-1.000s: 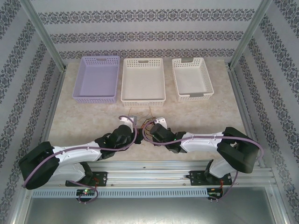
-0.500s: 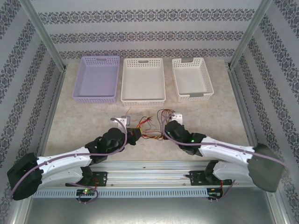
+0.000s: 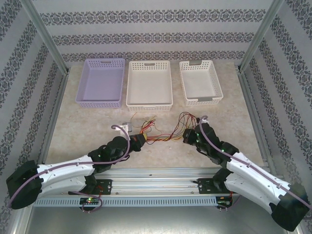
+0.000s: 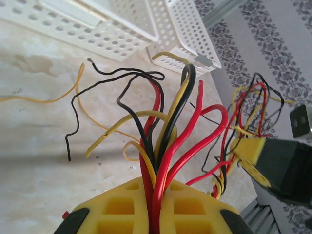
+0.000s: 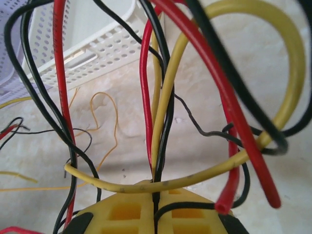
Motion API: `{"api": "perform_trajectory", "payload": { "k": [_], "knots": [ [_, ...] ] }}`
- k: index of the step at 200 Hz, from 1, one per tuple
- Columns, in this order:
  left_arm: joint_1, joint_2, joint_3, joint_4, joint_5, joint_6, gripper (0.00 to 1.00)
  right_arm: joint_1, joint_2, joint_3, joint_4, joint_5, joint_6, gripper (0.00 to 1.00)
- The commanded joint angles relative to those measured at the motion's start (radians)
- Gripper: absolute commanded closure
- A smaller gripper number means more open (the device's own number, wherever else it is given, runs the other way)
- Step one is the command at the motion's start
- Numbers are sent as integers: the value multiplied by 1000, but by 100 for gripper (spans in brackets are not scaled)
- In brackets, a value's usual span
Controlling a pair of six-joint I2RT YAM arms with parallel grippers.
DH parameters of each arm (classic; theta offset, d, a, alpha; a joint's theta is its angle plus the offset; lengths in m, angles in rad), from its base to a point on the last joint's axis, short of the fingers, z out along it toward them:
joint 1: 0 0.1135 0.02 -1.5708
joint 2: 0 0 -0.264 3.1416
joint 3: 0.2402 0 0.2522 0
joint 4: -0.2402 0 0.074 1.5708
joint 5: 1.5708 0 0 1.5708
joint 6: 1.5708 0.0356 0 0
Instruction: Untangle the cables
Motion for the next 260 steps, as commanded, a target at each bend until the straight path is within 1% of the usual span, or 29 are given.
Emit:
{"api": "perform_trajectory", "payload": {
  "k": [1,3,16,41,57,66,78,93,119,137,159,187,201,225,243,260],
  "knots": [
    [11,27,-2,-105,-153,-88,100,-47,-29,-36,-121,80,-20,100],
    [11,33,0,-102,-152,-90,100,-47,-32,-38,-117,73,-23,100],
    [11,65,18,-98,-148,-107,100,-47,-46,-40,-107,38,-37,90],
    [11,133,50,-102,-145,-140,100,-48,-94,-41,-134,20,-42,61],
    [11,173,50,-85,-148,-172,100,-50,-145,-40,-160,19,-43,51],
    [11,195,51,-73,-148,-186,100,-52,-176,-36,-182,18,-40,48],
    [11,220,53,-51,-140,-193,100,-52,-210,-35,-193,2,-36,46],
    [11,249,64,-31,-125,-188,100,-52,-225,-40,-178,-47,-19,46],
    [11,293,74,18,-87,-154,100,-33,-169,-55,-96,-129,19,49],
    [10,320,82,30,-67,-136,100,16,-92,-38,-64,-108,2,52],
    [7,336,75,33,-70,-134,100,70,9,4,-33,-76,-26,55],
    [6,356,69,38,-76,-148,100,112,172,43,86,-137,-26,56],
    [6,363,69,45,-77,-159,100,159,253,79,122,-142,-32,55],
    [7,368,72,53,-79,-167,100,221,393,106,220,-179,7,53],
    [6,365,75,57,-77,-166,100,255,481,143,216,-173,30,52],
    [5,357,73,60,-78,-165,100,284,526,152,205,-147,55,49]
  ]
}}
